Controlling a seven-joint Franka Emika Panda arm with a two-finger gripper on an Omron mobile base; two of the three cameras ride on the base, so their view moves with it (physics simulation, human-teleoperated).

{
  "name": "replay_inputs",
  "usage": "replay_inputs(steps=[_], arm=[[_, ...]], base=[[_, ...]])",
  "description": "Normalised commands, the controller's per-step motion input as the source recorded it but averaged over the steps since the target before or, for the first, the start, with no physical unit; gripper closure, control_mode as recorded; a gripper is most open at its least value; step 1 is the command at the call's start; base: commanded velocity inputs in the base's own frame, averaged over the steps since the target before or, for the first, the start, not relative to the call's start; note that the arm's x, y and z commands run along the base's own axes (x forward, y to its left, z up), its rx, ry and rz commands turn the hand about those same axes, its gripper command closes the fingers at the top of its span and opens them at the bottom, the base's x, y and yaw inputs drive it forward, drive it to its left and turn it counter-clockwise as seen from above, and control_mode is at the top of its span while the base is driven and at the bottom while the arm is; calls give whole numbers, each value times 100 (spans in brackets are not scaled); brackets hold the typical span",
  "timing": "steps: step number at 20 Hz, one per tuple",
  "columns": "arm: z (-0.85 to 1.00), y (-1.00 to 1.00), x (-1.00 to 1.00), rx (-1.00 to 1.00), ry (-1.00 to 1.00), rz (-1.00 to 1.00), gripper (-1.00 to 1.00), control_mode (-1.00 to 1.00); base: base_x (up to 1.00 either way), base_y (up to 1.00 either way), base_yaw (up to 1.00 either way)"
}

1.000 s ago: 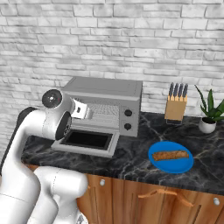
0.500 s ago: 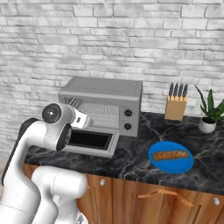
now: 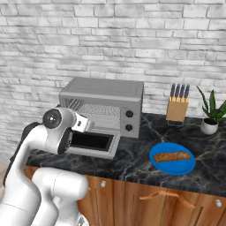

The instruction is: Pull the toaster oven rack outwards. Pick up the baguette from the plate and place it on the toaster oven rack. Close the toaster oven door fully and set the temperature to the lowest setting.

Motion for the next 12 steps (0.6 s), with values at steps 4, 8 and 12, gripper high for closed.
replay_inputs(steps=[4,8,12], arm=[[0,0,24,-1,-4,0,-100,-100],[-1,0,38,-1,0,0,-100,-100],[0,0,35,-5,0,0,-100,-100]], base=[[0,0,0],[0,0,0],[0,0,0]])
